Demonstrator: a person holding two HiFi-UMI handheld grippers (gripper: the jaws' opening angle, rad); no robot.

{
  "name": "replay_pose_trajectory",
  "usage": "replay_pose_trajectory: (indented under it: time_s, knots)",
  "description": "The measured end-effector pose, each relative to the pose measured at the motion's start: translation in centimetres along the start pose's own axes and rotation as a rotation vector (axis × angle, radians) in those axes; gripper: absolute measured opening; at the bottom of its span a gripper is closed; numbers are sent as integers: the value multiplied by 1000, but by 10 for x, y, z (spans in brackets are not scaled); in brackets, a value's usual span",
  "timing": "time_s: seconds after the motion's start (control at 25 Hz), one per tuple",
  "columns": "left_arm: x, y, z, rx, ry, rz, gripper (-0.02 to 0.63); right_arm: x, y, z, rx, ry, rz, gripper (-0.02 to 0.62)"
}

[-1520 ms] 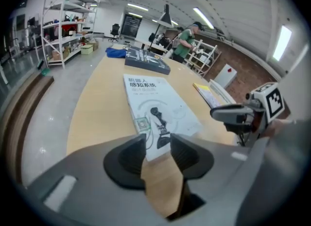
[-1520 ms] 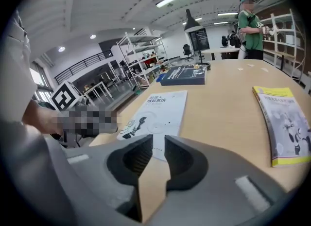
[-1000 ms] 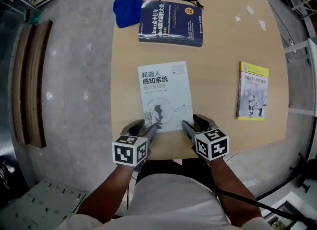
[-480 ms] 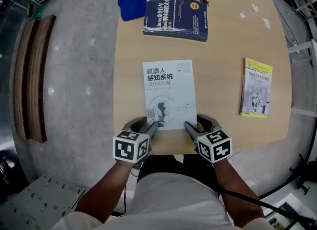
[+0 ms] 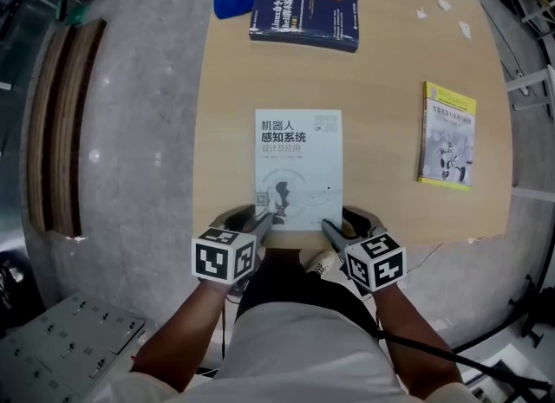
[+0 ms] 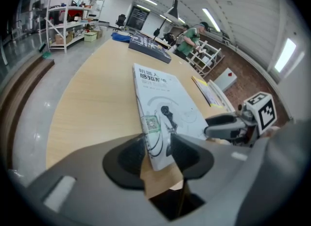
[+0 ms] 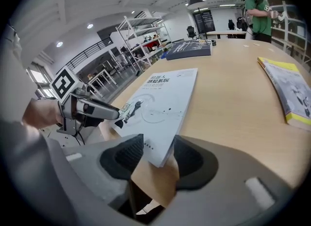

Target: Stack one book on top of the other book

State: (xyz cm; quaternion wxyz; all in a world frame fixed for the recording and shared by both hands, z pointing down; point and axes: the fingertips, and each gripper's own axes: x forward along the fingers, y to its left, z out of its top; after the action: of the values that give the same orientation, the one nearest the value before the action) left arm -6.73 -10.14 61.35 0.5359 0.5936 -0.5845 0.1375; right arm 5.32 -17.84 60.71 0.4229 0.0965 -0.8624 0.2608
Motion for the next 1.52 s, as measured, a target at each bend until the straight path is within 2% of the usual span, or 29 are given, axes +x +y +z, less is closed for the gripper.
replay_pose_trajectory:
  time_s: [0.24, 0.64, 0.96, 1.08, 1.2, 1.28, 1.4, 1.52]
  knots:
    - [-10, -17, -45, 8, 16, 18, 167, -19, 18, -38, -1, -4, 23, 189]
    - [-24, -39, -105, -8, 13, 31, 155, -43, 44, -106, -27, 47, 64, 189]
    - [-24, -43, -123, -8, 24, 3, 155, -45, 46, -121, -18, 64, 72, 189]
    - [-25, -40, -114, -49, -13, -7, 159, -48, 35, -110, 47, 0, 71, 189]
    - [-27, -34, -105, -139, -74, -25, 211, -50, 18, -101, 148, -72, 76, 189]
    - [-23, -33, -105, -208, -72, -61, 232, -46, 12, -98, 240, -96, 125, 190]
    - [-14, -36, -110, -297, -52, -128, 244, -37, 14, -97, 386, -110, 245, 207]
    - [-7, -39, -106, -360, -54, -188, 231, -29, 19, -92, 443, -121, 309, 207]
